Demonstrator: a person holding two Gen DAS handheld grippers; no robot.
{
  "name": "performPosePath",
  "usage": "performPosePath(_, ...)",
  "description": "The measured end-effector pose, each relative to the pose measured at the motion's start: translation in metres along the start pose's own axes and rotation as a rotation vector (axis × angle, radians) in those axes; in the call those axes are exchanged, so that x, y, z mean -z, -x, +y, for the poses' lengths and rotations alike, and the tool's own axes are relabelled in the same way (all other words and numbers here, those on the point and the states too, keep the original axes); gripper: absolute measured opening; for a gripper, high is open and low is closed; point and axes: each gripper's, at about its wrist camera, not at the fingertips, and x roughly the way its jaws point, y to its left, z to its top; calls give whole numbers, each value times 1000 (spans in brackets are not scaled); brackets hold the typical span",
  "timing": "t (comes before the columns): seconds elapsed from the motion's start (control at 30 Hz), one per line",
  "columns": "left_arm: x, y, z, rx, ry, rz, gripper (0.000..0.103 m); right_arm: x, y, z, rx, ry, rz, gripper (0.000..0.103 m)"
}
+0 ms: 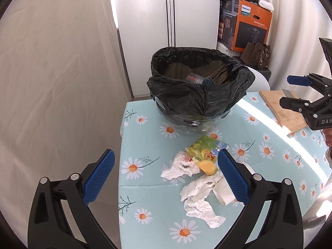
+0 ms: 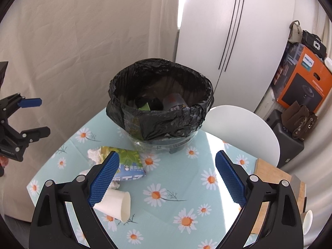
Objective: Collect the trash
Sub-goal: 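Move both open tools back to the white cup and tissues, then grasp the white paper cup with the right tool while the left tool grasps a white tissue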
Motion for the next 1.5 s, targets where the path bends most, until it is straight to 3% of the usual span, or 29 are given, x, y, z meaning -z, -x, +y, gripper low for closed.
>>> performPosePath(0.6, 81, -19, -11, 22, 71, 103, 97, 62, -25, 31, -112, 47, 122, 89)
performPosePath(0.87, 100, -37, -10, 59, 88, 138, 97, 82, -50, 42, -194, 68, 210, 88)
performPosePath(1.07, 108, -57, -5, 81, 119, 178, 97, 97, -76, 50, -308, 52, 288, 84)
performPosePath(1.17, 110, -65, -4, 90, 123, 192, 97, 102, -89, 54, -355, 47, 327, 77)
performPosePath(1.2, 111, -68, -4, 90, 119, 199, 97, 104, -93, 55, -365, 46, 336, 70)
performPosePath(1.3, 114, -76, -3, 92, 110, 217, 97, 107, -104, 56, -470, 12, 370, 20)
performPosePath(1.33, 115, -78, -3, 95, 111, 221, 97, 107, -105, 57, -545, -1, 380, 12)
performPosePath(1.37, 115, -79, -1, 95, 113, 225, 97, 107, -103, 61, -588, 25, 375, 10)
performPosePath(1.5, 116, -85, -1, 106, 109, 237, 97, 103, -96, 66, -559, 74, 347, 7)
